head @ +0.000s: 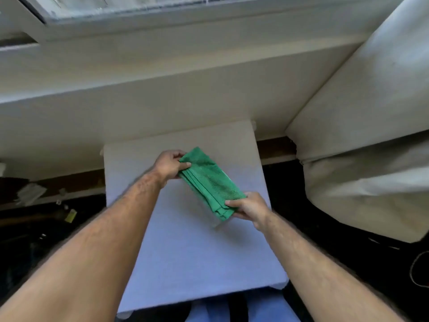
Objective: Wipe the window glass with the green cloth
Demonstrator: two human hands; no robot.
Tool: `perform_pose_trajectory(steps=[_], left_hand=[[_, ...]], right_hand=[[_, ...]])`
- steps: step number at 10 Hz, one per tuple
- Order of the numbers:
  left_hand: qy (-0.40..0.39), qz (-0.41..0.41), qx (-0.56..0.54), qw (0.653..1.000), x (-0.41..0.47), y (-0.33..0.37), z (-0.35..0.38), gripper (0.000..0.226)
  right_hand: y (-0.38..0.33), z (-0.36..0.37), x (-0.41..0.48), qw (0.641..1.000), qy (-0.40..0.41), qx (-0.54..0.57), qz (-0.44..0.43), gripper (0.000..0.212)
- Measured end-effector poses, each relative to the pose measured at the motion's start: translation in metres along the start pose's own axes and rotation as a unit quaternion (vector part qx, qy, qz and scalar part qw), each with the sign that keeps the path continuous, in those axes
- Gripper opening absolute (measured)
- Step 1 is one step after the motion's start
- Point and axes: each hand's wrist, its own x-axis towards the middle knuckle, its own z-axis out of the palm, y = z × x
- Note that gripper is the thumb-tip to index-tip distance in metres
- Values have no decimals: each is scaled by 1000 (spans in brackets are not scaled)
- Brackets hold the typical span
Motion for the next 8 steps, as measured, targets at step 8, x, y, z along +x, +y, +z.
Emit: perform_pose_trajectory(steps=[8], left_hand=[[155, 165, 419, 879, 51, -69, 49, 58]], right_hand=[[19, 16, 35, 782, 185, -591, -71, 61]])
